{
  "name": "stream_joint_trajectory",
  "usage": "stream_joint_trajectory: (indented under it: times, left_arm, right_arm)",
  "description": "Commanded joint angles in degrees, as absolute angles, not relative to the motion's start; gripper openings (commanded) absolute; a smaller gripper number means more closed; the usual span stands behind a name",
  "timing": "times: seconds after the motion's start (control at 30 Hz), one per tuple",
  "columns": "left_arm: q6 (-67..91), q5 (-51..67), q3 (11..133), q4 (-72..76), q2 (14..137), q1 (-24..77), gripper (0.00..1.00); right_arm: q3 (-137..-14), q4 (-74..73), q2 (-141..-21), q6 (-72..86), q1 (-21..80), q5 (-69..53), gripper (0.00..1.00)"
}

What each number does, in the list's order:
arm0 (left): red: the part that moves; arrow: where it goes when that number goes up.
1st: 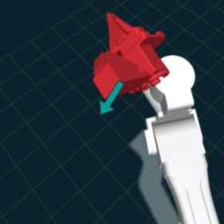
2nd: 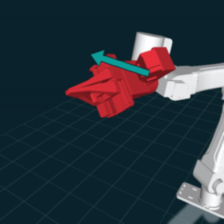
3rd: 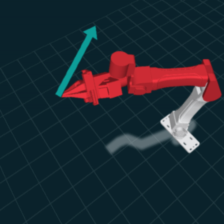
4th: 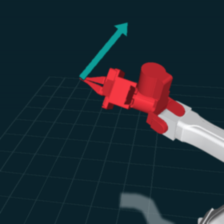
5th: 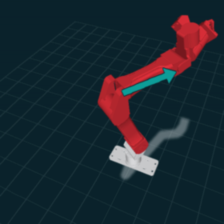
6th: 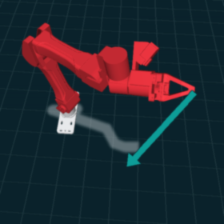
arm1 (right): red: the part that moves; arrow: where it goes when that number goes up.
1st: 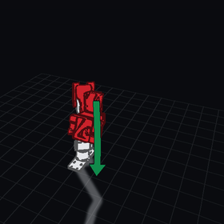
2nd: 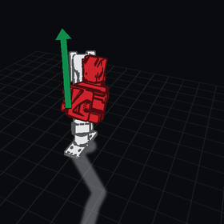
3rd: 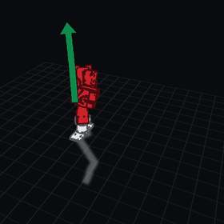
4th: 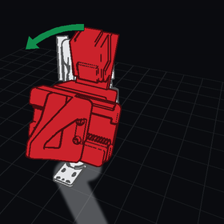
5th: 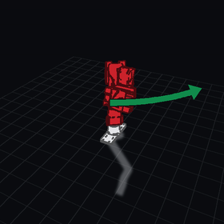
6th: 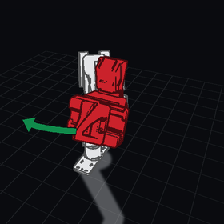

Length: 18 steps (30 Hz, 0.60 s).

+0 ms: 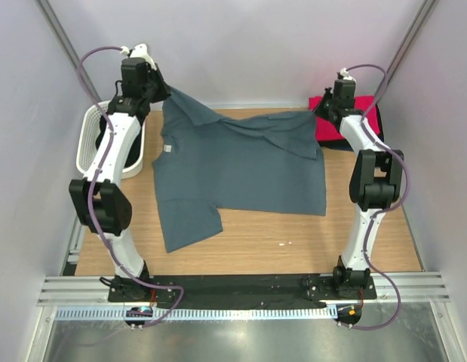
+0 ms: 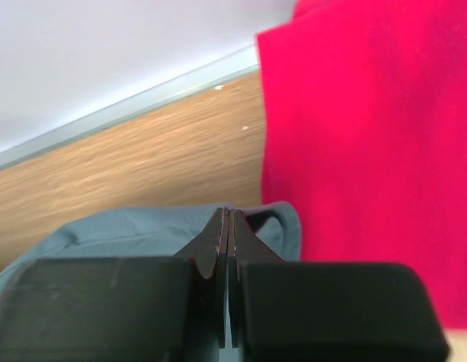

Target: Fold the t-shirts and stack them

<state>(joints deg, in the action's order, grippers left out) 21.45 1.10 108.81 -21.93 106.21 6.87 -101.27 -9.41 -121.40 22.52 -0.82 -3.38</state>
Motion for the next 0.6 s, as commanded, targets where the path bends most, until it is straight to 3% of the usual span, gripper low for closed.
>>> stream_joint_trajectory:
  times: [0.0,0.27,0.57]
  left_arm:
    - [19.60,2.02,106.46,-18.46,94.70,6.42,0.00]
    - [17.93,3.69,96.25,-16.52,72.62,6.59,0.00]
    - [15.12,3.78,100.89,-22.67,57.76,6.59,0.00]
  right_arm:
    - [-97.23,-5.62,-104.99,19.69,-0.79,-6.15,0.01]
    - [-89.04,-8.69,-80.79,16.35,-0.26,-1.76,0.01]
    - [-87.36,-16.87,-62.60,15.73,-0.26,-1.84,0.01]
